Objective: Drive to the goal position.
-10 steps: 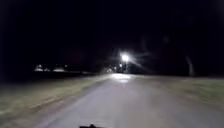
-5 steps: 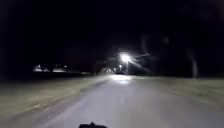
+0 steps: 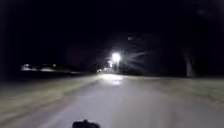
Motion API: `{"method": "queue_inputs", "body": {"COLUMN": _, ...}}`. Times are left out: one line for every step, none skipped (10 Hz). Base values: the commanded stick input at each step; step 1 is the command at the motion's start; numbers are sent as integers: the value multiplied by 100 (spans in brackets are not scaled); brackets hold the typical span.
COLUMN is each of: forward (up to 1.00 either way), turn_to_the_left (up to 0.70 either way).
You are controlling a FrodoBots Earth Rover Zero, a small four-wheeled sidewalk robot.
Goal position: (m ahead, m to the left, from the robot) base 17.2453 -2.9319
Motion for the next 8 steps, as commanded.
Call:
{"method": "queue_inputs", "body": {"forward": 85, "turn_to_the_left": -2}}
{"method": "queue_inputs", "body": {"forward": 85, "turn_to_the_left": 0}}
{"method": "queue_inputs", "body": {"forward": 85, "turn_to_the_left": 0}}
{"method": "queue_inputs", "body": {"forward": 85, "turn_to_the_left": 0}}
{"method": "queue_inputs", "body": {"forward": 85, "turn_to_the_left": 0}}
{"method": "queue_inputs", "body": {"forward": 85, "turn_to_the_left": 0}}
{"method": "queue_inputs", "body": {"forward": 85, "turn_to_the_left": 0}}
{"method": "queue_inputs", "body": {"forward": 85, "turn_to_the_left": 0}}
